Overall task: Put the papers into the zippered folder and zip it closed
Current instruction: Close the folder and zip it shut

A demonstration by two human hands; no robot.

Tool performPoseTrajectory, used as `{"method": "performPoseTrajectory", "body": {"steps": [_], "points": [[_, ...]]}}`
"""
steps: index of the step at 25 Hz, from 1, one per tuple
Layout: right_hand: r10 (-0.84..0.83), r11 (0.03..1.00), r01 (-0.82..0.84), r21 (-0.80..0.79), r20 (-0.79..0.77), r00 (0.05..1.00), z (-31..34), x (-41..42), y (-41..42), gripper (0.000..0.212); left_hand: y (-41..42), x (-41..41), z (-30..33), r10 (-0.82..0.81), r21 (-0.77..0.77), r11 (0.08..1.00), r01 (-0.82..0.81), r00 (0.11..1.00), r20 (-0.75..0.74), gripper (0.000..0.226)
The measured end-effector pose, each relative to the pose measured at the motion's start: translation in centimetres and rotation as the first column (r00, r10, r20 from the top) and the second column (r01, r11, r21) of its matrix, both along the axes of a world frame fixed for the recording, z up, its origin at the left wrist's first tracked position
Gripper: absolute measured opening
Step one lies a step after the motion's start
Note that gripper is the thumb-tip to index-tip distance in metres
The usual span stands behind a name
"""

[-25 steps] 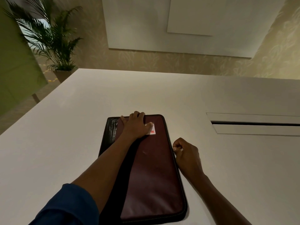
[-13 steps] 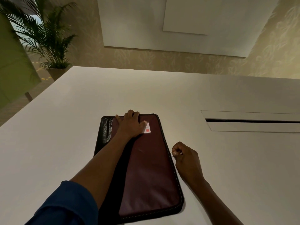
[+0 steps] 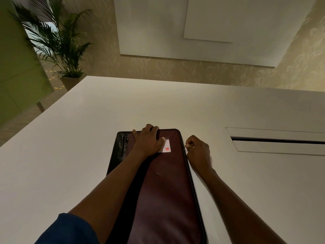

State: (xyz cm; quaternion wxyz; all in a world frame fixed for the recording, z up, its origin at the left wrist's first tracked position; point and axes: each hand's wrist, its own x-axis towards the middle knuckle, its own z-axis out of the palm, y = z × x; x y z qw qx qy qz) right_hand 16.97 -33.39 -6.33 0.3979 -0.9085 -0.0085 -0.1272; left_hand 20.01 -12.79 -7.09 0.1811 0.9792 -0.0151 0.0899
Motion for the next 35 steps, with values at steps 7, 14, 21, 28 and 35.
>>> {"method": "performPoseTrajectory", "body": {"steps": [7, 14, 21, 28, 35], "points": [[0.107, 0.99, -0.114, -0.088, -0.079, 0.991, 0.6, 8.0, 1.3, 0.021, -0.5, -0.2, -1.1, -0.044, 0.029, 0.999, 0.043, 0.998, 0.034, 0.059], [0.39, 0.845, -0.463, -0.266, -0.285, 0.876, 3.0, 12.4, 2.0, 0.015, -0.4, -0.3, -1.1, -0.072, -0.014, 0.997, 0.072, 0.997, -0.004, 0.064], [0.271, 0.79, -0.48, -0.381, -0.485, 0.832, 4.9, 13.7, 5.0, 0.016, 5.4, -2.7, -0.9, 0.332, 0.006, 0.943, -0.333, 0.938, -0.097, 0.094], [0.03, 0.782, -0.299, -0.547, -0.446, 0.895, 5.1, 13.6, 8.1, 0.018, 8.9, -3.9, -0.9, 0.151, -0.29, 0.938, -0.19, 0.977, -0.152, 0.103], [0.098, 0.802, -0.249, -0.543, -0.292, 0.952, 3.8, 11.6, 16.0, 0.022, 9.6, -4.3, -1.4, 0.107, -0.378, 0.915, -0.139, 0.989, -0.104, 0.115]]}}
